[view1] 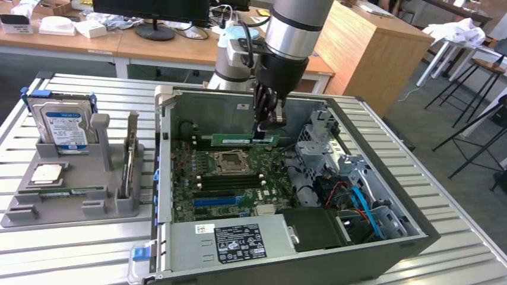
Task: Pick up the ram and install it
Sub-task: 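Insert the ram into the slot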
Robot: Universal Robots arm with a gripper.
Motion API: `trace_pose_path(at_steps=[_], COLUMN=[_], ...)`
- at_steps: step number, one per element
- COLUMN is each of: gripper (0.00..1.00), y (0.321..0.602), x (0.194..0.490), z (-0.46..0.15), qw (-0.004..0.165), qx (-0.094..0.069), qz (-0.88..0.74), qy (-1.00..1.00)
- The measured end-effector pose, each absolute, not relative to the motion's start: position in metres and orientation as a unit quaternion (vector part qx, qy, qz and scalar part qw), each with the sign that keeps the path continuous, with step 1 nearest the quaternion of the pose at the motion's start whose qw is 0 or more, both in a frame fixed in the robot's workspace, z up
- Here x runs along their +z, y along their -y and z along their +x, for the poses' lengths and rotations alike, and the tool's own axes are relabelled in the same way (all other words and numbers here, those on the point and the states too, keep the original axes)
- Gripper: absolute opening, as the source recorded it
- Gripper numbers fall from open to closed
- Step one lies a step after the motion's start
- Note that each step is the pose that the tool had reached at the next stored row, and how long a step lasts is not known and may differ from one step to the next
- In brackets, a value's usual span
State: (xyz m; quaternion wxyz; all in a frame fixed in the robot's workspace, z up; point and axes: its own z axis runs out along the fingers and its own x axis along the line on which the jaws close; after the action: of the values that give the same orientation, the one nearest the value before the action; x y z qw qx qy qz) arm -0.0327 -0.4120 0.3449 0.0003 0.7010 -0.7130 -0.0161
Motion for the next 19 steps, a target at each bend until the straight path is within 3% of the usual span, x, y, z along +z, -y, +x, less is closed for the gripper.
trace_pose_path(at_steps=[19], gripper=[0.11], y=[0.412], x=[0.321], z=[-0.033], qw=[0.000], qx=[-0.016], qz=[0.701], qy=[0.713])
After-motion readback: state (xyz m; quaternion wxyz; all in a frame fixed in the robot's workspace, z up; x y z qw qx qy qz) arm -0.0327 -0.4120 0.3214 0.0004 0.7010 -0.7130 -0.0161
